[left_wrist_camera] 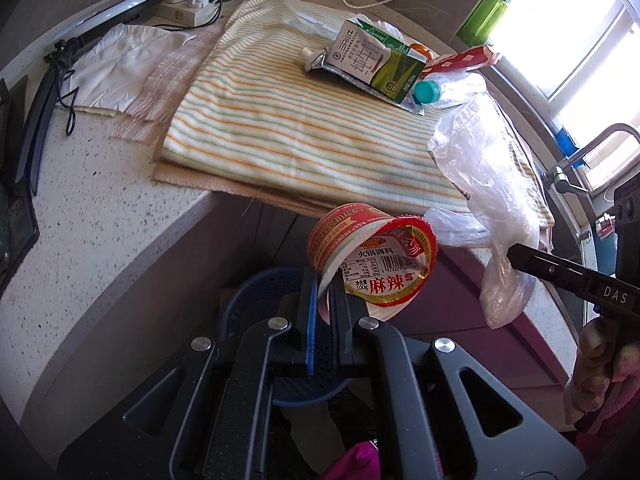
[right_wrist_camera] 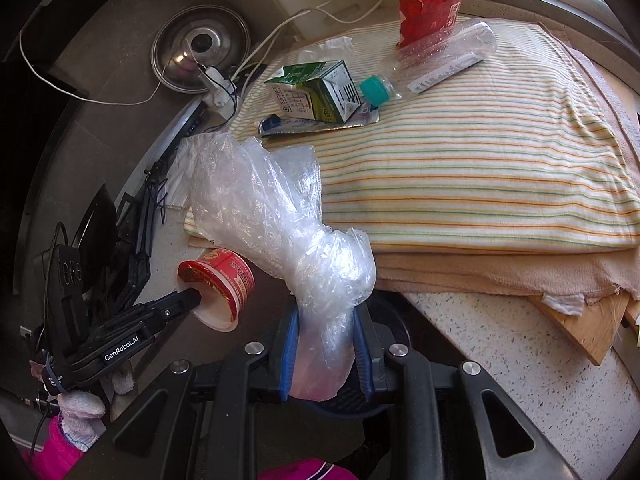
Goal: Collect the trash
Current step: 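Carry the bubble-wrap bag and red-and-white cup down over the blue wastebasket, then open both tools to drop the bag and cup into the wastebasket, then raise both tools back over the towel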
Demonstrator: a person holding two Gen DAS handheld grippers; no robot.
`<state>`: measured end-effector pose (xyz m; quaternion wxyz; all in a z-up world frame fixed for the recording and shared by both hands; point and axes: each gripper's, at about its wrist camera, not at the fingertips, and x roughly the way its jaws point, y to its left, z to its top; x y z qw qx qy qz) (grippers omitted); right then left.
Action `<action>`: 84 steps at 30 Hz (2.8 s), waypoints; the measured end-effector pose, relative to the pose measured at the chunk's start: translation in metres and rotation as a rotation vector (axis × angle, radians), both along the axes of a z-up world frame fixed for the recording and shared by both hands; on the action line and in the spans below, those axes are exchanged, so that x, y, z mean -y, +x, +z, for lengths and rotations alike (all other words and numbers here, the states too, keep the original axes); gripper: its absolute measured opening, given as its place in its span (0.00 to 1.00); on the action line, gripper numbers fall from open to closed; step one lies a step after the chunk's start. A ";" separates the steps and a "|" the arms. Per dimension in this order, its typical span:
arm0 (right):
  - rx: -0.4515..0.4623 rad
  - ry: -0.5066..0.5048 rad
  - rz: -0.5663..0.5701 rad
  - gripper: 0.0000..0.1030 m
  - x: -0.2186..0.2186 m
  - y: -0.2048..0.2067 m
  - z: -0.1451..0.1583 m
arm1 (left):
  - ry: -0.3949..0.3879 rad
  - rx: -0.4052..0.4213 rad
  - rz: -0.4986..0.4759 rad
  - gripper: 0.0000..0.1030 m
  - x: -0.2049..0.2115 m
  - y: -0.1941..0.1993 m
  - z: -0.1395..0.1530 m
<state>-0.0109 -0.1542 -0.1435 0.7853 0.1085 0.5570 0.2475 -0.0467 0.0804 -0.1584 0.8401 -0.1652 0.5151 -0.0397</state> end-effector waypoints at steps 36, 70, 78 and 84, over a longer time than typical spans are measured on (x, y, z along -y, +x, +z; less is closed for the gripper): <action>-0.166 -0.210 0.089 0.24 -0.042 -0.028 -0.129 | 0.026 -0.297 -0.044 0.03 0.006 -0.028 -0.142; -0.172 -0.240 0.107 0.53 -0.051 0.007 -0.125 | 0.056 -0.320 0.010 0.26 0.008 -0.006 -0.144; -0.118 -0.191 0.097 0.57 -0.033 -0.002 -0.092 | 0.074 -0.256 0.041 0.26 0.003 0.003 -0.110; -0.053 -0.144 0.075 0.61 -0.009 0.002 -0.051 | 0.099 -0.180 0.073 0.26 0.001 0.014 -0.074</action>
